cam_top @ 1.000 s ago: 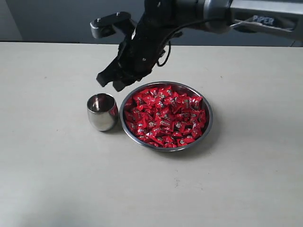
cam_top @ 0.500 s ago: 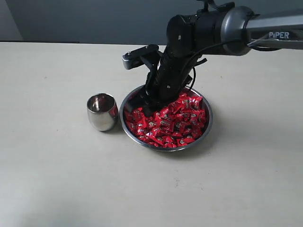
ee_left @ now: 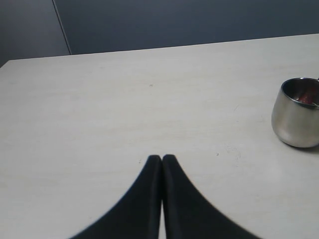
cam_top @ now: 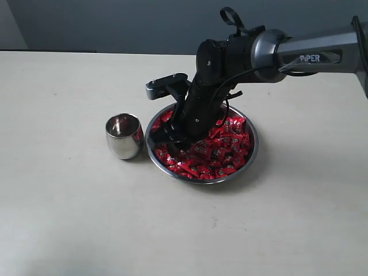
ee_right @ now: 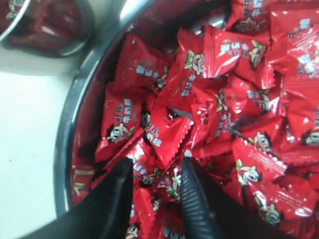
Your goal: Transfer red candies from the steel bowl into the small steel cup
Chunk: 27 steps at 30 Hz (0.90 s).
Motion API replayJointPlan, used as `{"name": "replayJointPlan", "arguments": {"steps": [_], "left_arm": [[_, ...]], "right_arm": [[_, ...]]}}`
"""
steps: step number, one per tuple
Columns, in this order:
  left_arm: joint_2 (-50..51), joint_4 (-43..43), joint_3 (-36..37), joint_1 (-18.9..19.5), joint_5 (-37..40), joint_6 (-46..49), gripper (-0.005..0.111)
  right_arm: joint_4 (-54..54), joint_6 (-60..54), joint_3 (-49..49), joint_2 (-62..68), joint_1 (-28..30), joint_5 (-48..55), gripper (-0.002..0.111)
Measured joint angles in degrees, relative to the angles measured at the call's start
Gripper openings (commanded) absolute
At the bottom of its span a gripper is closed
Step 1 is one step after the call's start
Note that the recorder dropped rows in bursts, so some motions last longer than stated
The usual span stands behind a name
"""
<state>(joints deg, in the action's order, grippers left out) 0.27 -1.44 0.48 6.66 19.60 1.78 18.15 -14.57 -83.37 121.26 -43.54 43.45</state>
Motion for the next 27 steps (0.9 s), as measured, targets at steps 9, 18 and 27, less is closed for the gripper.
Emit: {"name": "replayJointPlan", "arguments": {"steps": [9,18,27], "left_arm": [[0.0,0.0,0.0,0.0,0.0,0.0,0.0],[0.0,0.0,0.0,0.0,0.0,0.0,0.0],[0.0,0.0,0.0,0.0,0.0,0.0,0.0]], "right_arm": [[-1.67,-0.09,0.0,1.27,0.0,-0.22,0.0],[-6.54,2.41,0.0,-0.85,0.0,-0.02,0.0],[-7.1,2.86,0.0,-5.12,0.0,2.2,0.001]]}}
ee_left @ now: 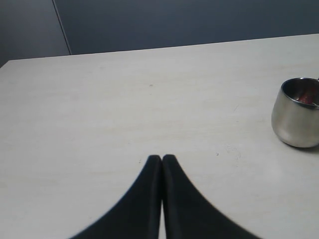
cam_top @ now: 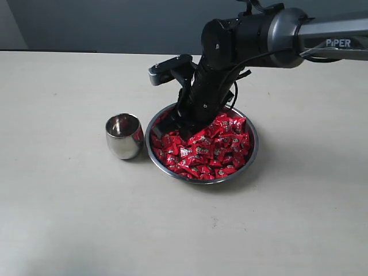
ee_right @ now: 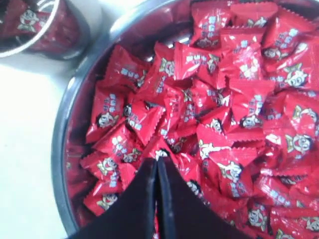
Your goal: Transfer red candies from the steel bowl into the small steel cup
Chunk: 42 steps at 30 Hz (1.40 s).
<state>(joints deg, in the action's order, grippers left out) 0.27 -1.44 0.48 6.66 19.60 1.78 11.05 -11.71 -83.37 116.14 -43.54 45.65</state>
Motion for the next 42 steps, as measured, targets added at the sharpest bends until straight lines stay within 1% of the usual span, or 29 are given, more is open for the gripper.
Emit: {"name": "replayJointPlan", "arguments": {"steps": [3,4,5,7,9,10,11,13,15,18,25,27,29,33,42], "left_arm": [[0.0,0.0,0.0,0.0,0.0,0.0,0.0],[0.0,0.0,0.0,0.0,0.0,0.0,0.0],[0.0,0.0,0.0,0.0,0.0,0.0,0.0],[0.0,0.0,0.0,0.0,0.0,0.0,0.0],[0.0,0.0,0.0,0.0,0.0,0.0,0.0],[0.0,0.0,0.0,0.0,0.0,0.0,0.0],[0.0,0.0,0.0,0.0,0.0,0.0,0.0],[0.0,0.0,0.0,0.0,0.0,0.0,0.0],[0.0,0.0,0.0,0.0,0.0,0.0,0.0],[0.0,0.0,0.0,0.0,0.0,0.0,0.0],[0.0,0.0,0.0,0.0,0.0,0.0,0.0],[0.0,0.0,0.0,0.0,0.0,0.0,0.0],[0.0,0.0,0.0,0.0,0.0,0.0,0.0],[0.0,0.0,0.0,0.0,0.0,0.0,0.0],[0.0,0.0,0.0,0.0,0.0,0.0,0.0]], "right_arm": [[-1.93,0.0,0.0,0.1,0.0,2.38,0.001],[-2.46,0.0,0.0,0.1,0.0,2.82,0.003],[-3.28,0.31,0.0,0.1,0.0,3.07,0.008],[-4.7,0.94,0.0,0.1,0.0,3.67,0.023],[-5.19,1.27,0.0,0.1,0.0,4.34,0.043],[-5.43,1.27,0.0,0.1,0.0,4.35,0.049],[-5.57,1.27,0.0,0.1,0.0,4.44,0.05],[-5.69,1.35,0.0,0.1,0.0,4.58,0.048],[-6.01,1.4,0.0,0.38,0.0,4.67,0.041],[-6.21,1.4,0.0,1.33,0.0,4.85,0.035],[-7.13,1.4,0.0,3.39,0.0,4.58,0.034],[-7.44,1.64,0.0,3.6,0.0,4.58,0.033],[-7.44,1.64,0.0,3.6,0.0,4.58,0.025],[-7.44,1.76,0.0,3.6,0.0,4.69,-0.001],[-7.44,1.87,0.0,3.6,0.0,5.15,-0.001]]}}
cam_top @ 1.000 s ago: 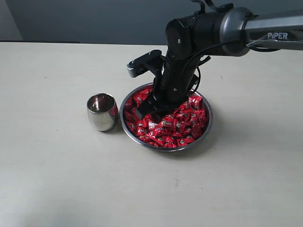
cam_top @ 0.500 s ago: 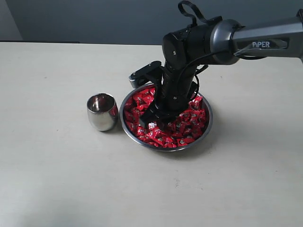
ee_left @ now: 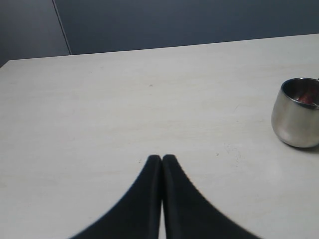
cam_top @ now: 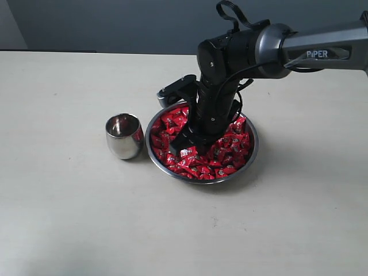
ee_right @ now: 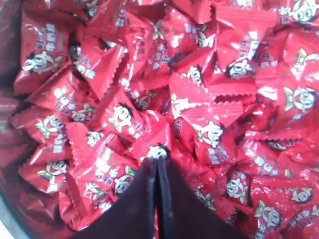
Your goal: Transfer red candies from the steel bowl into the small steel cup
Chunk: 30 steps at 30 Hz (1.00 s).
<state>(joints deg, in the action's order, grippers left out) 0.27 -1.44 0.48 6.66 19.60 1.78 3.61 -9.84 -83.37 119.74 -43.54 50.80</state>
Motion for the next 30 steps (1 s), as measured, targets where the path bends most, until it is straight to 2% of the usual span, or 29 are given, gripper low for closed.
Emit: {"name": "replayJointPlan", "arguments": {"steps": [3,5,10,11,16,17,18,19,20,30], "left_arm": [[0.0,0.0,0.0,0.0,0.0,0.0,0.0],[0.0,0.0,0.0,0.0,0.0,0.0,0.0],[0.0,0.0,0.0,0.0,0.0,0.0,0.0],[0.0,0.0,0.0,0.0,0.0,0.0,0.0],[0.0,0.0,0.0,0.0,0.0,0.0,0.0],[0.0,0.0,0.0,0.0,0.0,0.0,0.0],[0.0,0.0,0.0,0.0,0.0,0.0,0.0],[0.0,0.0,0.0,0.0,0.0,0.0,0.0],[0.0,0.0,0.0,0.0,0.0,0.0,0.0],[0.0,0.0,0.0,0.0,0.0,0.0,0.0]], "right_arm": [[-0.34,0.0,0.0,0.0,0.0,0.09,0.0],[-1.45,0.27,0.0,0.0,0.0,0.09,0.005],[-3.61,1.54,0.0,0.0,0.0,-0.17,0.043],[-3.61,1.69,0.0,0.0,0.0,-0.44,0.047],[-3.92,1.95,0.0,0.3,0.0,-1.11,0.046],[-3.92,1.95,0.0,0.56,0.0,-1.11,0.033],[-4.07,1.95,0.0,1.12,0.0,-1.21,0.025],[-4.07,1.95,0.0,1.26,0.0,-1.21,0.003],[-4.36,1.99,0.0,1.35,0.0,-1.21,0.001],[-4.33,2.11,0.0,-3.09,0.0,0.68,0.002]]}}
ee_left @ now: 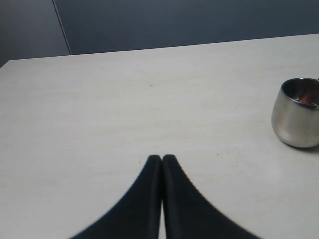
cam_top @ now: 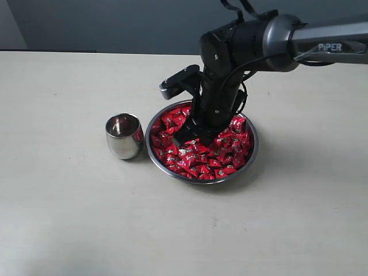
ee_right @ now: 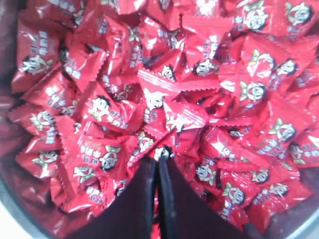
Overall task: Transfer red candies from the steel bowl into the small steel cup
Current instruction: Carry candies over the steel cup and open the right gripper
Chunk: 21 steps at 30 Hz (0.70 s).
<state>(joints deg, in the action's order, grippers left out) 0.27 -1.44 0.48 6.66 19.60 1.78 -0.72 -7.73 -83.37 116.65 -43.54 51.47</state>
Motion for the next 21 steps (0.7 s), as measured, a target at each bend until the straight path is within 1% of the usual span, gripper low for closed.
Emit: {"name": "replayJointPlan", "arguments": {"steps": [6,10,14,21], "left_arm": [[0.0,0.0,0.0,0.0,0.0,0.0,0.0],[0.0,0.0,0.0,0.0,0.0,0.0,0.0],[0.0,0.0,0.0,0.0,0.0,0.0,0.0],[0.0,0.0,0.0,0.0,0.0,0.0,0.0]], "right_arm": [[1.37,0.0,0.0,-3.96,0.0,0.73,0.002],[6.8,-1.45,0.0,-5.39,0.0,-0.76,0.002],[17.52,-8.55,0.0,-5.59,0.0,-4.36,0.002],[38.54,-25.17,0.0,-5.59,0.0,-12.3,0.002]]}}
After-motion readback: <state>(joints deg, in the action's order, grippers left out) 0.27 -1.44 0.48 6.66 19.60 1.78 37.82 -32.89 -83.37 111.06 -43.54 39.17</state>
